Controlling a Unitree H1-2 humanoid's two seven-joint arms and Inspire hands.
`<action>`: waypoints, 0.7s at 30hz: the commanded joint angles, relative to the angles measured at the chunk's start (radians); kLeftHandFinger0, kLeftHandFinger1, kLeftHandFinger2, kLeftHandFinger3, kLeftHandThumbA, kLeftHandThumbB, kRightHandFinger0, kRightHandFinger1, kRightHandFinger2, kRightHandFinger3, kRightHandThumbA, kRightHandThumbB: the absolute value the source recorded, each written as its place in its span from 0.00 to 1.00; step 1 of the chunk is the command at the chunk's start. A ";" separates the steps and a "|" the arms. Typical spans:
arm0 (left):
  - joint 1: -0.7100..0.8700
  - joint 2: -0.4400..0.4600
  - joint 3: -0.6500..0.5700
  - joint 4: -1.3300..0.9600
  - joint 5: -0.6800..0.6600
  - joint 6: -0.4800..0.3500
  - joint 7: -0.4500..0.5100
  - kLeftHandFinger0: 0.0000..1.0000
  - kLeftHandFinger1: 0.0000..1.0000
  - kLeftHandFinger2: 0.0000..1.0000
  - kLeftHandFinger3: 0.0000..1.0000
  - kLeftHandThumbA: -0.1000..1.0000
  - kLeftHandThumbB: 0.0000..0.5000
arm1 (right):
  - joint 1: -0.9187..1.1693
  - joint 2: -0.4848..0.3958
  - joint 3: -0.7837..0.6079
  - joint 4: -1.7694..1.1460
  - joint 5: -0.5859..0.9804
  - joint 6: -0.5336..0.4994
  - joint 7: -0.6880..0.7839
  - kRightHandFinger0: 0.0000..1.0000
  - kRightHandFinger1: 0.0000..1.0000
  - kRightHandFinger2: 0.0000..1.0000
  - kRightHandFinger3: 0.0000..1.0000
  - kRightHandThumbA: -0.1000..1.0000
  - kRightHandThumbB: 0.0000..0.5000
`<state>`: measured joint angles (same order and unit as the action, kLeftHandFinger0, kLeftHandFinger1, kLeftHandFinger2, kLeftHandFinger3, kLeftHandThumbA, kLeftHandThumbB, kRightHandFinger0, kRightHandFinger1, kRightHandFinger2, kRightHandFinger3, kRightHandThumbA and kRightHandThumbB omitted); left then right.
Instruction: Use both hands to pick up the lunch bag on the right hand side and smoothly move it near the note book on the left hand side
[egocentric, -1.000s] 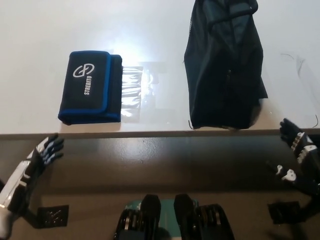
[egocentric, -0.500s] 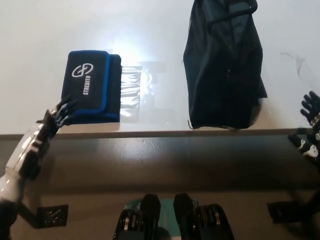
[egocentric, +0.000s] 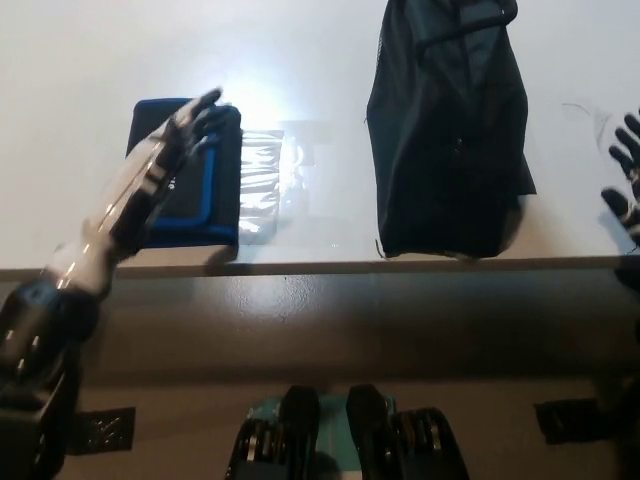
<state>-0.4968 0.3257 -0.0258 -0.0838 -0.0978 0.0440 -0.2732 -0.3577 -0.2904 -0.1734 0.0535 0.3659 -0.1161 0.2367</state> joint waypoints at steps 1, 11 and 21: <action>-0.130 -0.024 -0.003 0.094 0.015 0.031 0.015 1.00 1.00 1.00 1.00 1.00 0.97 | -0.097 -0.015 -0.022 0.031 0.092 0.032 0.039 1.00 1.00 1.00 1.00 1.00 0.84; -0.340 -0.101 -0.003 0.359 -0.023 0.052 -0.005 1.00 1.00 1.00 1.00 1.00 0.96 | -0.227 0.001 -0.019 0.119 0.110 0.044 0.047 1.00 1.00 1.00 1.00 1.00 0.86; -0.487 -0.184 0.013 0.598 -0.039 0.029 -0.002 1.00 1.00 1.00 1.00 1.00 0.95 | -0.287 0.026 -0.037 0.164 0.180 0.084 0.063 1.00 1.00 1.00 1.00 1.00 0.86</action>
<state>-0.8751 0.1683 -0.0302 0.4543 -0.1122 0.0862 -0.2746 -0.5667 -0.2666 -0.1884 0.2037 0.4750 -0.0545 0.2636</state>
